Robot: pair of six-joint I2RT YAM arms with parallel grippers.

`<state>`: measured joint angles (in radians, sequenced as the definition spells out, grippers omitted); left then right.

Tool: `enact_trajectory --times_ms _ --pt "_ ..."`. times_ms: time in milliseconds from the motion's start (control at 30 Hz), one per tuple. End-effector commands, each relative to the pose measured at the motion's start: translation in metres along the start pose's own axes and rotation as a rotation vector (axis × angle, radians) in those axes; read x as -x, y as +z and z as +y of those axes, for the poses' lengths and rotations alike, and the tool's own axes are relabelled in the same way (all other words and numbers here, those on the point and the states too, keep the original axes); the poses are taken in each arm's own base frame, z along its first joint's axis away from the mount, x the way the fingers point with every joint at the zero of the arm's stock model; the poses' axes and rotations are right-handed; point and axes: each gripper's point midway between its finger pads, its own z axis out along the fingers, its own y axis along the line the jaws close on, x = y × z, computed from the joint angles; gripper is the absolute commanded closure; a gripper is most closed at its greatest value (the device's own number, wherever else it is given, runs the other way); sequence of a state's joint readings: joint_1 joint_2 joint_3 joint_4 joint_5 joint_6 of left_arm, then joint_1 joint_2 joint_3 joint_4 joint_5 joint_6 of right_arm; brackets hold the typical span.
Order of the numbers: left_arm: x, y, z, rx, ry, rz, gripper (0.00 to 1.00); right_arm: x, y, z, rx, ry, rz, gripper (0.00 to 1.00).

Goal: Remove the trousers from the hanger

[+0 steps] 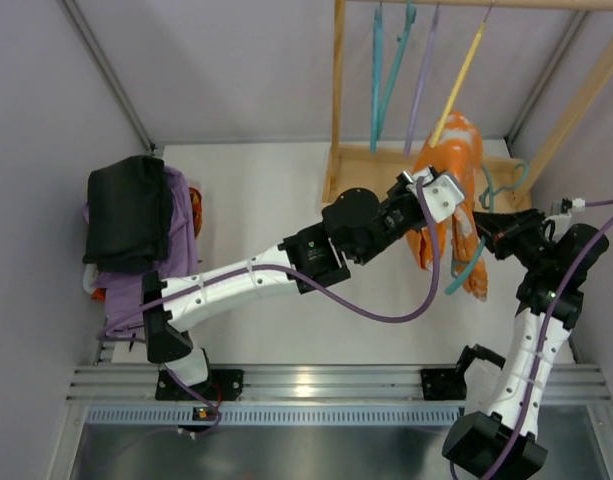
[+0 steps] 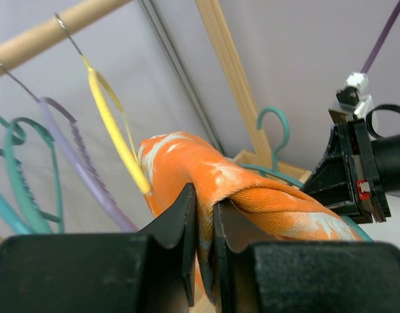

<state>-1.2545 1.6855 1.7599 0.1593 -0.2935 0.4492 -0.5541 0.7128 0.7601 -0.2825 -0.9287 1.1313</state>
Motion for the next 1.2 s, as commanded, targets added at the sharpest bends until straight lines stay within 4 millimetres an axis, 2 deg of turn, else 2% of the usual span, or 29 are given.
enact_trajectory --times_ms 0,100,300,600,700,800,900,1000,1033,1133,1167 --pt "0.195 -0.086 0.135 0.301 -0.135 -0.486 1.0 0.014 0.004 -0.021 -0.05 -0.085 -0.047 1.0" --pt "0.199 -0.1 0.146 0.332 -0.115 -0.485 1.0 0.016 0.007 -0.028 -0.07 -0.081 -0.05 1.0" --pt "0.199 -0.127 0.162 0.368 -0.115 -0.47 1.0 0.024 0.01 -0.029 -0.08 -0.097 -0.063 1.0" --pt "0.186 -0.168 0.194 0.457 -0.087 -0.427 1.0 0.03 0.011 -0.024 -0.08 -0.142 -0.068 1.0" --pt "0.172 -0.186 0.228 0.556 -0.069 -0.406 1.0 0.03 0.01 -0.022 -0.081 -0.155 -0.071 1.0" --pt "0.159 -0.205 0.253 0.63 -0.067 -0.388 1.0 0.031 0.01 -0.021 -0.079 -0.163 -0.076 1.0" --pt "0.144 -0.239 0.293 0.776 -0.014 -0.351 1.0 0.033 0.011 -0.021 -0.082 -0.165 -0.076 1.0" --pt "0.138 -0.271 0.315 0.871 0.0 -0.331 1.0 0.037 0.013 -0.021 -0.087 -0.169 -0.08 1.0" --pt "0.137 -0.287 0.328 0.934 0.027 -0.317 1.0 0.038 0.013 -0.02 -0.084 -0.174 -0.082 1.0" --pt "0.143 -0.329 0.349 1.065 0.062 -0.318 1.0 0.041 0.014 -0.02 -0.083 -0.18 -0.09 1.0" --pt "0.152 -0.347 0.351 1.097 0.069 -0.341 1.0 0.042 0.015 -0.02 -0.084 -0.176 -0.089 1.0"
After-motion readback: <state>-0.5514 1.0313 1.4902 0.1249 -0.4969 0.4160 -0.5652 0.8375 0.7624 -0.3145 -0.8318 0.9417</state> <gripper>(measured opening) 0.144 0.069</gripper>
